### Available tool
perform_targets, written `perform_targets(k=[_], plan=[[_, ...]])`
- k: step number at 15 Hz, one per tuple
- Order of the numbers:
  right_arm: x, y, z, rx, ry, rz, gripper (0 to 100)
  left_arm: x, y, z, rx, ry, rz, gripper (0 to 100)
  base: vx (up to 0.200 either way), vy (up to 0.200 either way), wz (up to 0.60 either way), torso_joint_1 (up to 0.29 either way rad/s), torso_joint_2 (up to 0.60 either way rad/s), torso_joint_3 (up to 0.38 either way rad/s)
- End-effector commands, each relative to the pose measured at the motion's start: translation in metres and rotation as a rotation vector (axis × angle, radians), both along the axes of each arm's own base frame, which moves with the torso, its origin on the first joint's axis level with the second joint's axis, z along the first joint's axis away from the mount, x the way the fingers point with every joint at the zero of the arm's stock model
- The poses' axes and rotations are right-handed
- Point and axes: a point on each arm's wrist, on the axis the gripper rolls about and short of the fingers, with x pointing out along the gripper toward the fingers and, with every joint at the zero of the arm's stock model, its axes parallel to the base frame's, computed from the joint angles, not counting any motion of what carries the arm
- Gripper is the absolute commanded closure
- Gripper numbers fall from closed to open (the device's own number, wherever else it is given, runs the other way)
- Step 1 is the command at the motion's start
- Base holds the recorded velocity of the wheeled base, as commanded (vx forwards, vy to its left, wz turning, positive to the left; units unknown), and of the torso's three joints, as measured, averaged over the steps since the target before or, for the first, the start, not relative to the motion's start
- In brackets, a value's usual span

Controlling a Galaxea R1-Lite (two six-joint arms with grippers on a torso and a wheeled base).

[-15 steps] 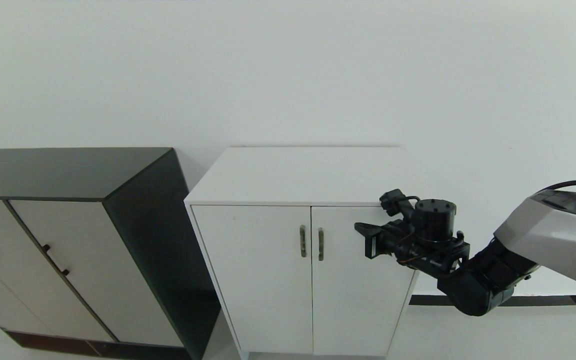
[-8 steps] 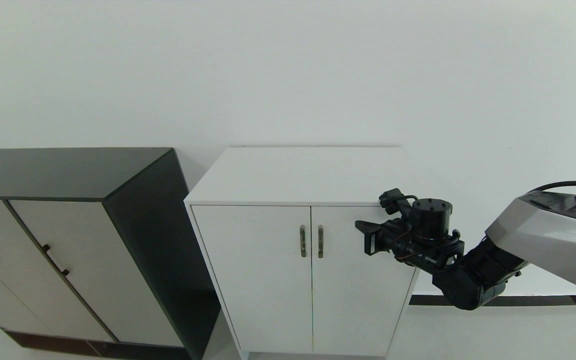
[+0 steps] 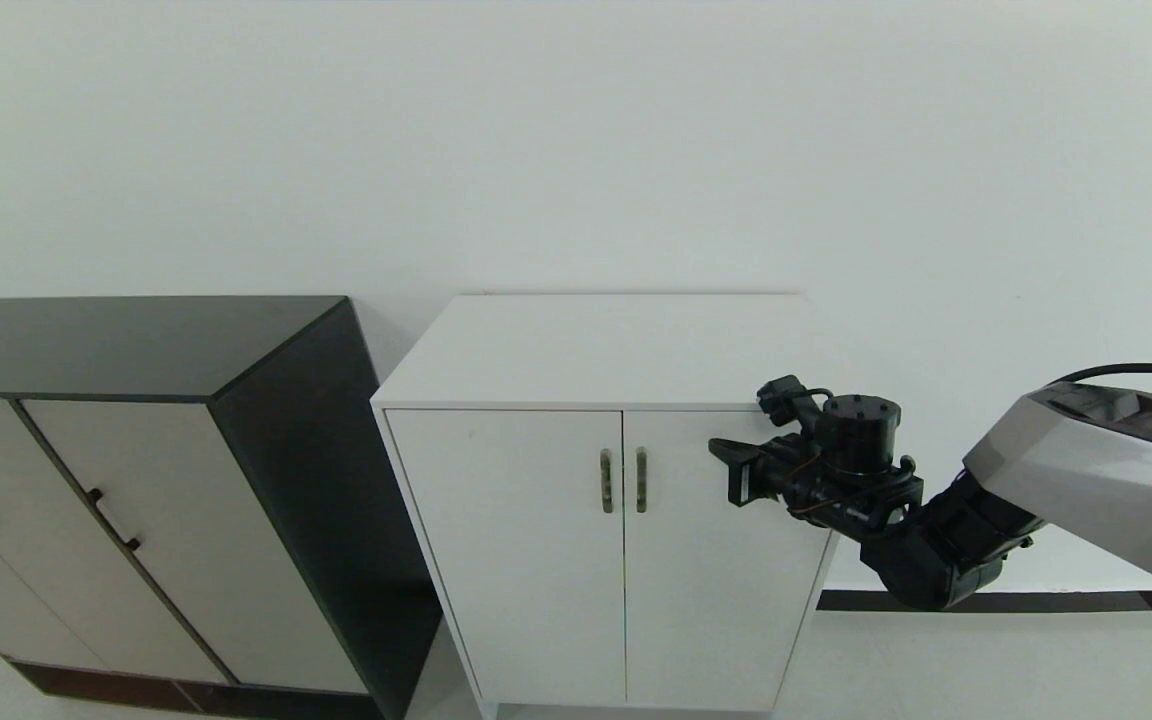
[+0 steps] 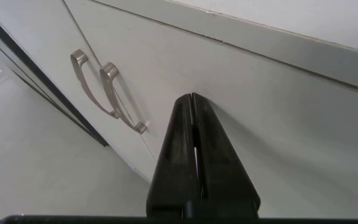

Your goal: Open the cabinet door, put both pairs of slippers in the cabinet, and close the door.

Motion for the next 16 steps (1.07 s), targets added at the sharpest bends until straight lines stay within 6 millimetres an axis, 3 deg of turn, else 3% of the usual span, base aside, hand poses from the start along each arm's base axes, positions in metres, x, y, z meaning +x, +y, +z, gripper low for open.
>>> perform_targets(k=[1, 6, 11, 16], plan=[[0.001, 0.0, -0.002, -0.001, 0.002, -0.009, 100, 0.0, 0.0, 0.0, 0.0, 0.0, 0.0, 100, 0.0, 0.0, 0.0, 0.0, 0.0, 0.0], [-0.007, 0.0, -0.001, -0.009, 0.008, -0.002, 100, 0.0, 0.0, 0.0, 0.0, 0.0, 0.0, 100, 0.0, 0.0, 0.0, 0.0, 0.0, 0.0], [-0.067, -0.024, 0.034, -0.012, 0.001, -0.008, 100, 0.0, 0.0, 0.0, 0.0, 0.0, 0.0, 100, 0.0, 0.0, 0.0, 0.0, 0.0, 0.0], [-0.115, -0.067, 0.042, -0.047, 0.03, -0.184, 100, 0.0, 0.0, 0.0, -0.002, 0.0, 0.0, 100, 0.0, 0.0, 0.0, 0.0, 0.0, 0.0]])
